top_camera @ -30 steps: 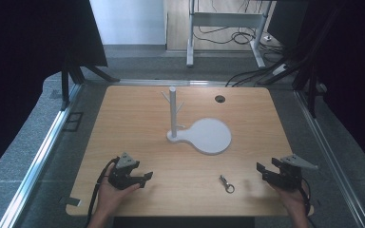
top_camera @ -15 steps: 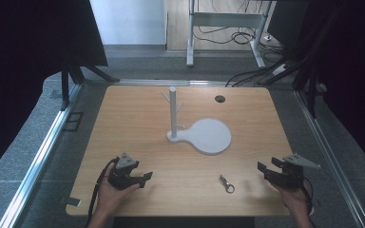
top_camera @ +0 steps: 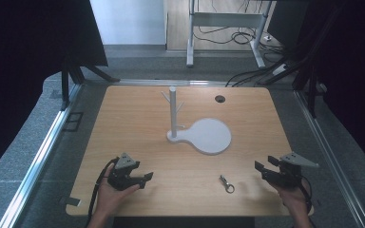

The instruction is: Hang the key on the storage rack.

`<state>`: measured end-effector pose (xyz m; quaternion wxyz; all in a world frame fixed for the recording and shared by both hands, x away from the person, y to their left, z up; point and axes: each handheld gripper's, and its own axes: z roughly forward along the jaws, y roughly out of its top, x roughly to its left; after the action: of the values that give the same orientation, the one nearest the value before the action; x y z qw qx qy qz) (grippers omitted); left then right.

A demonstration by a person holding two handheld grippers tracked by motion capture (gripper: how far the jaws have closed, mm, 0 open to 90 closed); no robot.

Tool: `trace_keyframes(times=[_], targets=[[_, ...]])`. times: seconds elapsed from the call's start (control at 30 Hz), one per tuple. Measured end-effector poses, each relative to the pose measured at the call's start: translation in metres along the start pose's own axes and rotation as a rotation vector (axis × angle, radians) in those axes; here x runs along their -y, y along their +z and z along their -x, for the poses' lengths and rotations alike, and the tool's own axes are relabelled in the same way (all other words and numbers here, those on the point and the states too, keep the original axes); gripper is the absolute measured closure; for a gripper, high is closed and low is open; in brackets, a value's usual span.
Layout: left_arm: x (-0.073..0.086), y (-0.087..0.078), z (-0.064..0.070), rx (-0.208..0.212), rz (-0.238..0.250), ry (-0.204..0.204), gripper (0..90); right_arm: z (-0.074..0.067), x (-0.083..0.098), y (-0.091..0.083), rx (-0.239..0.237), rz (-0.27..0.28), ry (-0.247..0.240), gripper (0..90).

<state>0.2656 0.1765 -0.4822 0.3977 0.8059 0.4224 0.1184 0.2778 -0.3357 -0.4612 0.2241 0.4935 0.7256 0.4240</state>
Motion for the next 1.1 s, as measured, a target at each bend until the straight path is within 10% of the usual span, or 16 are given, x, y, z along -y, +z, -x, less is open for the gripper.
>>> trace_keyframes(times=[1.1], targets=[[-0.001, -0.004, 0.0, 0.018, 0.008, 0.002, 28.9, -0.05, -0.044, 0.003, -0.097, -0.263, -0.161, 51.1]])
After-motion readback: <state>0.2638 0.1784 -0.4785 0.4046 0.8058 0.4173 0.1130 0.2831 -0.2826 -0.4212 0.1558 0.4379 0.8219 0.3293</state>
